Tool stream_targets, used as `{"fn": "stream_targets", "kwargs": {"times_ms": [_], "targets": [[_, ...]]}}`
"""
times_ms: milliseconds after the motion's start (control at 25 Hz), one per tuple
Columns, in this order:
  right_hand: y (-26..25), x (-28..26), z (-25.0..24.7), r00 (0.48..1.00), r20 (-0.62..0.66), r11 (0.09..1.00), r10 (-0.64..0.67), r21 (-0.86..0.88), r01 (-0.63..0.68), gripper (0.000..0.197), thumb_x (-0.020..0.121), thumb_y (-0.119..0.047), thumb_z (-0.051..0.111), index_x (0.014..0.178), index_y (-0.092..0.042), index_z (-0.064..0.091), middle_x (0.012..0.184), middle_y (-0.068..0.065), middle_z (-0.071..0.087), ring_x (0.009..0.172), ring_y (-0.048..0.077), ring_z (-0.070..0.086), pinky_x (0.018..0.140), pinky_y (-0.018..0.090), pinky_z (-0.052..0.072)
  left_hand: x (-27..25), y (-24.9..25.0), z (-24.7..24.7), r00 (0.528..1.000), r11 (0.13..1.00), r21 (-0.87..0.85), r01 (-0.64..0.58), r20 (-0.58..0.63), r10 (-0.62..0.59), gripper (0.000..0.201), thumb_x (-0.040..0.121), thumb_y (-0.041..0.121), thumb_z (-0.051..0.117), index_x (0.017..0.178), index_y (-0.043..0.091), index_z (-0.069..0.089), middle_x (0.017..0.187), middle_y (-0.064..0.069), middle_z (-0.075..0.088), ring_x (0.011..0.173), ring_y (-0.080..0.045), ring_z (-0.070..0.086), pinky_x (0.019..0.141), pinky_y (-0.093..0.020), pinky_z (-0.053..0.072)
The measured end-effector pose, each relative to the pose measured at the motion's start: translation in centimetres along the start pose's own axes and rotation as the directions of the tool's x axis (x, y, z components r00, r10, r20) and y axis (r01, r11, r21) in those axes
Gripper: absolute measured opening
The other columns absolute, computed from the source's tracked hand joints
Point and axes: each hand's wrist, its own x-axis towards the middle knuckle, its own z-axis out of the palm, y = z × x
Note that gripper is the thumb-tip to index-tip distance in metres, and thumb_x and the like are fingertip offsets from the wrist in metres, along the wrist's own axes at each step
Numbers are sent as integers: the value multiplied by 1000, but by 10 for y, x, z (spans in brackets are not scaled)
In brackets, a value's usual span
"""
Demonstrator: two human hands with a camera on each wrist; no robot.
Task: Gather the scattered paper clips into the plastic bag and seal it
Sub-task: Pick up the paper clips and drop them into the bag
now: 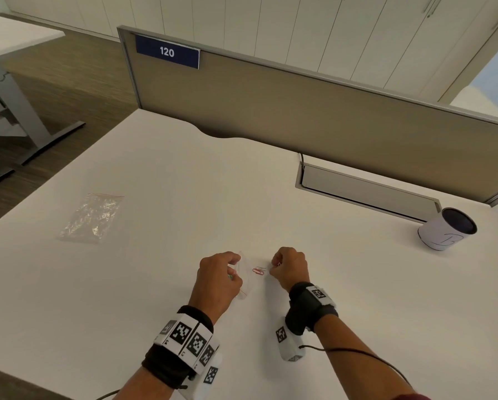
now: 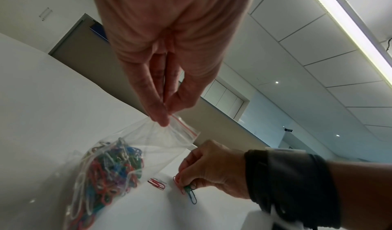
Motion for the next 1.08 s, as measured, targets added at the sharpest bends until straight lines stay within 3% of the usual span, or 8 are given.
{"fn": "stream_targets", "kwargs": {"times_ms": [160, 280, 400, 560, 760, 880, 1000, 1080], "targets": [[-12, -15, -28, 988, 9, 848, 154, 512, -137, 14, 67, 7, 69, 63, -6, 65, 68, 11, 67, 69, 26, 62, 60, 25, 52, 0, -1, 1, 1000, 1000, 3, 1, -1, -1, 38, 78, 3, 67, 115, 12, 63, 112, -6, 67, 83, -12, 64, 75, -18, 51], [-44, -37, -48, 992, 123, 656, -9, 750, -87, 7, 73, 12, 67, 74, 5, 67, 76, 16, 71, 69, 25, 66, 69, 30, 58, -1, 1, 2, 1000, 1000, -2, 1, 6, -1, 40, 79, 2, 68, 118, 11, 61, 115, -7, 66, 85, -12, 62, 77, -18, 51], [-73, -53, -47, 977, 156, 755, -142, 656, 4, 8, 70, 10, 68, 76, 4, 67, 71, 11, 71, 63, 17, 66, 64, 26, 57, -1, 3, 4, 1000, 1000, -9, 10, 11, -10, 42, 79, 4, 69, 119, 13, 60, 116, -7, 65, 89, -13, 64, 81, -23, 55], [-81, -59, -29, 982, 121, 914, -147, 396, 88, 9, 67, 5, 67, 74, -1, 68, 77, 16, 73, 64, 19, 67, 68, 35, 61, -1, 6, 1, 1000, 1000, -5, 24, -1, -24, 46, 79, 6, 71, 122, 13, 59, 118, -8, 65, 93, -13, 66, 84, -24, 54], [-79, -58, -31, 965, 228, 913, -132, 407, 29, 9, 84, 1, 58, 89, -4, 64, 94, 17, 73, 89, 25, 71, 80, 41, 59, -3, 7, -2, 999, 1000, -3, 28, -20, -28, 43, 79, 5, 70, 120, 12, 60, 116, -9, 67, 88, -12, 64, 83, -26, 54], [-79, -61, -38, 940, 298, 882, -168, 471, 8, 15, 87, 2, 48, 94, -6, 59, 103, 12, 71, 96, 24, 69, 77, 37, 58, -2, 8, -2, 1000, 1000, -5, 21, -19, -21, 41, 80, 4, 69, 120, 11, 60, 116, -8, 67, 93, -15, 64, 84, -27, 54], [-67, -52, -46, 985, 113, 822, -132, 567, 45, 13, 86, 5, 50, 91, -3, 58, 98, 12, 72, 89, 24, 71, 75, 34, 59, -3, 7, -3, 1000, 1000, -10, 14, -18, -14, 42, 79, 2, 68, 120, 9, 60, 114, -9, 67, 90, -14, 64, 83, -25, 55], [-40, -37, -47, 993, -98, 916, -71, 387, 104, 12, 82, 3, 58, 88, -6, 63, 91, 8, 72, 83, 22, 69, 76, 31, 57, -3, 5, -4, 1000, 1000, -10, 11, -20, -11, 41, 79, 2, 68, 119, 9, 61, 112, -9, 68, 88, -13, 64, 82, -24, 55]]}}
